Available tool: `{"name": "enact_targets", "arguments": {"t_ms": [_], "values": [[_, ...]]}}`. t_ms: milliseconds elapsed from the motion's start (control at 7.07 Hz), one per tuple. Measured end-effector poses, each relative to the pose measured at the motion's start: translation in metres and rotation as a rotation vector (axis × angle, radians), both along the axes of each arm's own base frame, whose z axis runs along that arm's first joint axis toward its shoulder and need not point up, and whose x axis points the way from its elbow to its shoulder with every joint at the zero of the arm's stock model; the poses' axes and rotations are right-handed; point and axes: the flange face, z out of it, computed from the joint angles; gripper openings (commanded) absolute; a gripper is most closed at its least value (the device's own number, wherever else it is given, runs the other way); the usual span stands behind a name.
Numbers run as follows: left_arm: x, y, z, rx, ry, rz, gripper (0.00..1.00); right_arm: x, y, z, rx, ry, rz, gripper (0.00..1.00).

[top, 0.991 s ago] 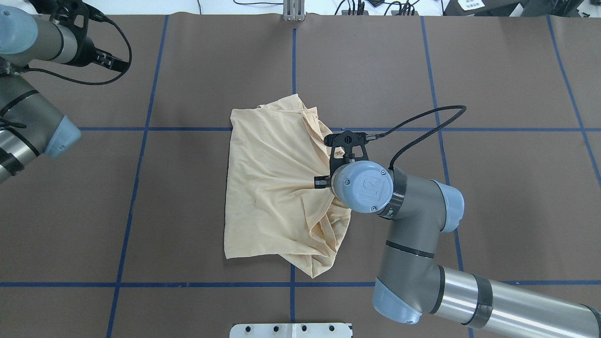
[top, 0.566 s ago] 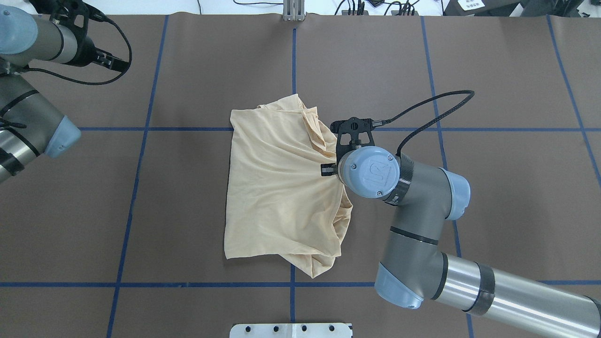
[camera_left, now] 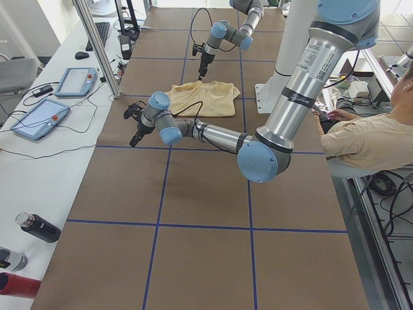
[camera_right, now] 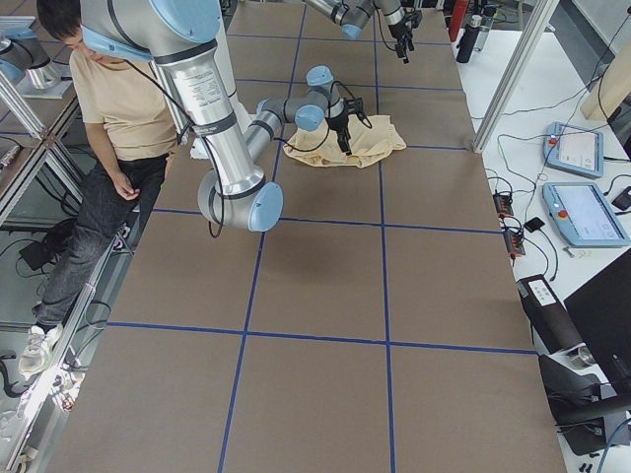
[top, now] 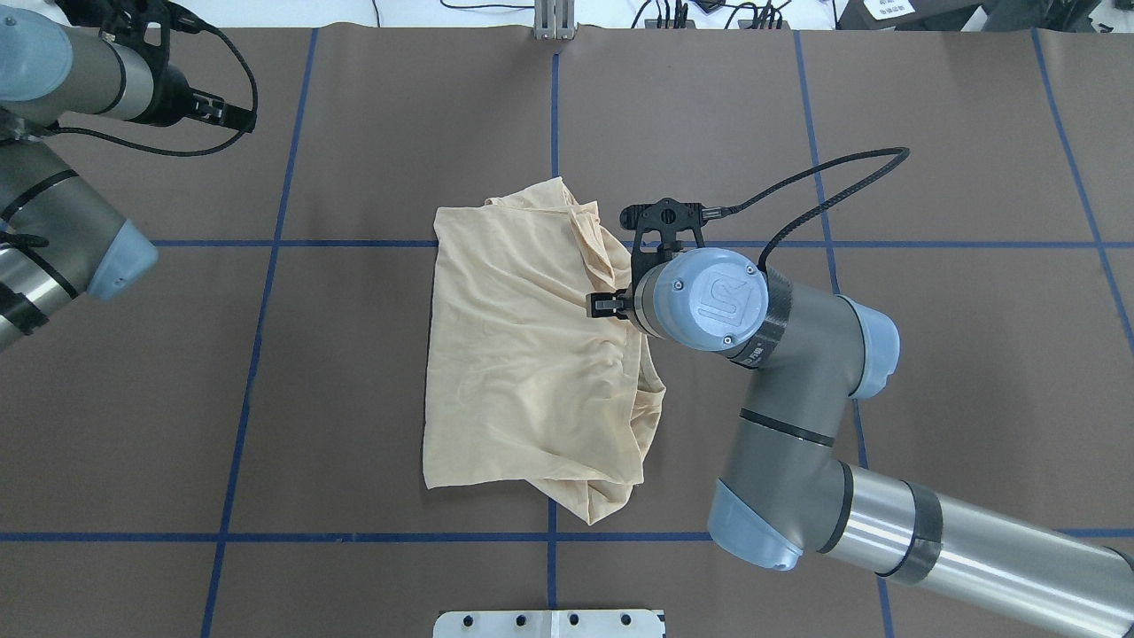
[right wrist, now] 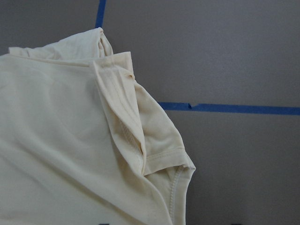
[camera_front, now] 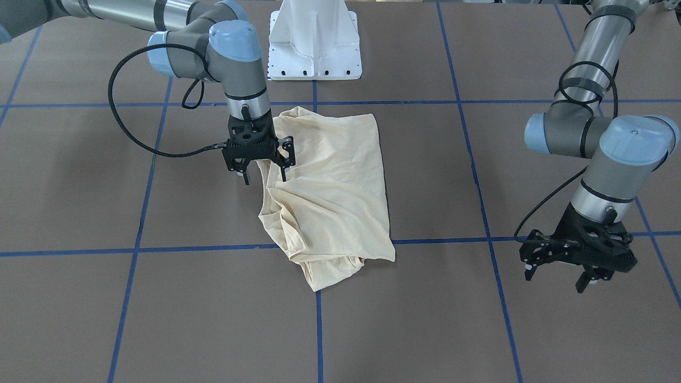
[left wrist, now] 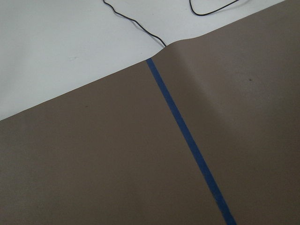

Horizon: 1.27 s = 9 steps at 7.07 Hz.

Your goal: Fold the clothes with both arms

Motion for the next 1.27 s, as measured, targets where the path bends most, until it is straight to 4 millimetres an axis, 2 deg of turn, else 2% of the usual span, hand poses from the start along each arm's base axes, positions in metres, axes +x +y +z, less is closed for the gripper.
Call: {"name": "enact_targets", "arguments": {"t_ms": [142,425,708,849,991,1132,1274], "values": [[0.018,0.032,-0.021,-0.044,0.094,0.027,1.0,0.018,0.011,0.002,-0.012,-0.025,0.005,1.0],[0.071,0.138,-0.063,-0.151,0.266,0.084,1.0,0.045,0.036,0.015,-0.041,-0.051,0.017,1.0],[0.141,0.247,-0.091,-0.28,0.382,0.075,1.0,0.048,0.046,0.018,-0.047,-0.057,0.018,1.0],[0.173,0.29,-0.097,-0.347,0.417,0.064,0.99,0.048,0.047,0.019,-0.048,-0.056,0.019,1.0],[0.198,0.323,-0.097,-0.399,0.431,0.062,0.95,0.047,0.048,0.019,-0.046,-0.056,0.018,1.0],[0.216,0.347,-0.096,-0.431,0.432,0.064,0.84,0.047,0.049,0.018,-0.044,-0.057,0.018,1.0],[0.225,0.36,-0.097,-0.443,0.432,0.069,0.71,0.046,0.05,0.017,-0.043,-0.058,0.017,1.0]]}}
